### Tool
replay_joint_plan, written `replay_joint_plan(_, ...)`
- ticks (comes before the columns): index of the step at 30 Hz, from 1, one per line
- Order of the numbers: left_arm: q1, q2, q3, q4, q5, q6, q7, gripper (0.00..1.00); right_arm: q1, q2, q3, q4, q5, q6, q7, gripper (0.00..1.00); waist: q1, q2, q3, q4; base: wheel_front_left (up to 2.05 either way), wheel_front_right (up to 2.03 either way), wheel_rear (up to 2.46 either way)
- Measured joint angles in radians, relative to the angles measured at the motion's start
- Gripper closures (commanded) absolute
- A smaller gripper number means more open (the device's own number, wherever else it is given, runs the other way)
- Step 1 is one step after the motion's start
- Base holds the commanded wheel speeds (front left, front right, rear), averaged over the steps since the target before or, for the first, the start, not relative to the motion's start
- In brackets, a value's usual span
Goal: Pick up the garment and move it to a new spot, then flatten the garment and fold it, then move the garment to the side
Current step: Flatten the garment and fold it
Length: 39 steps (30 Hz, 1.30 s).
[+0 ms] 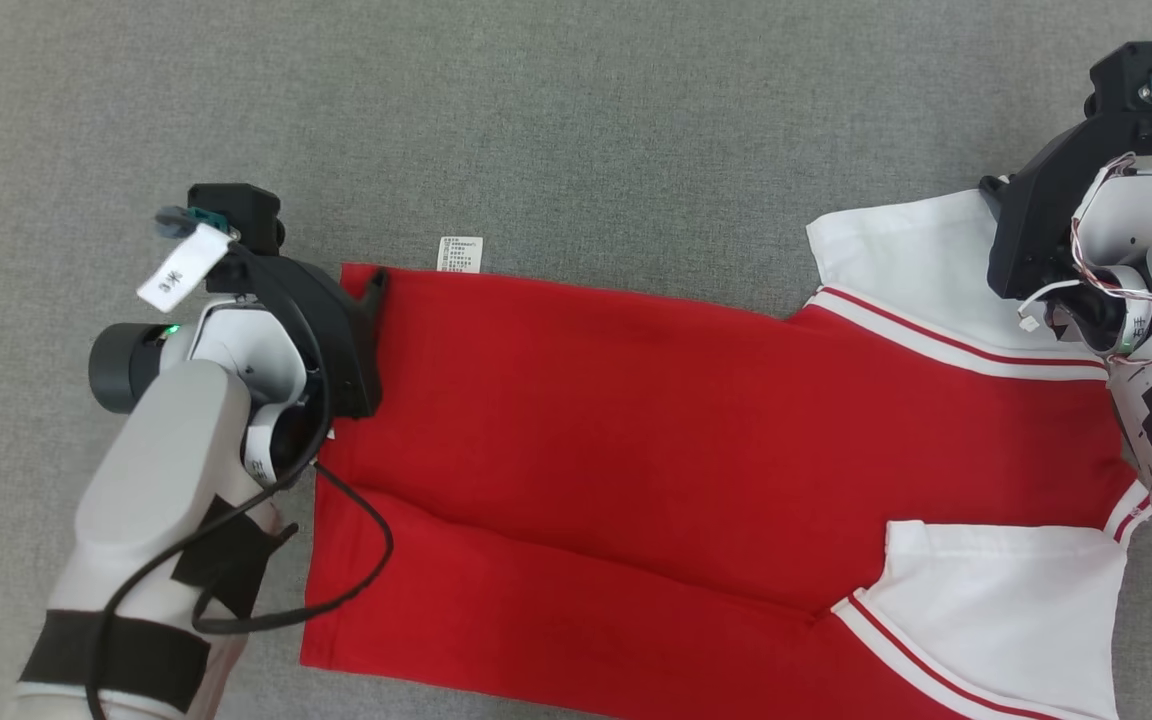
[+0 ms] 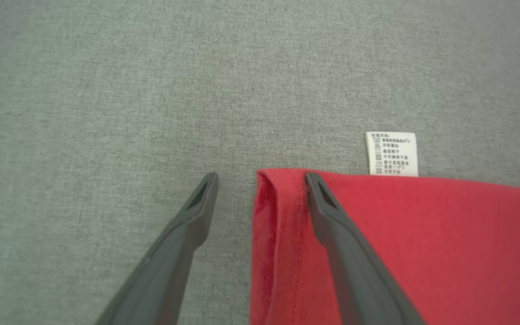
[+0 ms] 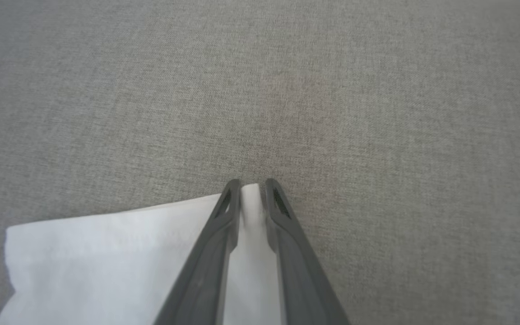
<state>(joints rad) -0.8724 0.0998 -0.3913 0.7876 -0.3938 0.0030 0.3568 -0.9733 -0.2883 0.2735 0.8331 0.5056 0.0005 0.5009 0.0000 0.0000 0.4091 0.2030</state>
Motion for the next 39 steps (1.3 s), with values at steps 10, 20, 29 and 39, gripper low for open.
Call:
replay_joint_plan(10, -0.041, 0.001, 0.009, 0.037, -0.007, 0.008, 0.060, 0.00, -0.005, 0.005, 0.007, 0.041, 0.000, 0.017, -0.019, 0.83, 0.0000, 0.0000, -0.009, -0.004, 0.00, 0.00, 0.00)
replay_joint_plan(20, -0.044, -0.005, -0.009, 0.044, -0.012, -0.013, 0.102, 0.69, -0.021, 0.016, 0.016, 0.076, 0.000, 0.032, -0.032, 1.00, 0.0000, 0.0000, -0.015, -0.007, 0.00, 0.00, 0.00)
replay_joint_plan(29, -0.056, -0.011, -0.014, 0.047, -0.014, -0.030, 0.100, 1.00, -0.024, 0.022, 0.016, 0.103, 0.000, 0.044, -0.062, 1.00, 0.0000, 0.0000, -0.024, -0.011, 0.00, 0.00, 0.00)
replay_joint_plan(39, -0.055, -0.016, -0.012, 0.067, -0.015, -0.029, 0.064, 1.00, -0.026, 0.021, 0.006, 0.114, 0.000, 0.054, -0.138, 1.00, 0.0000, 0.0000, -0.048, -0.013, 0.00, 0.00, 0.00)
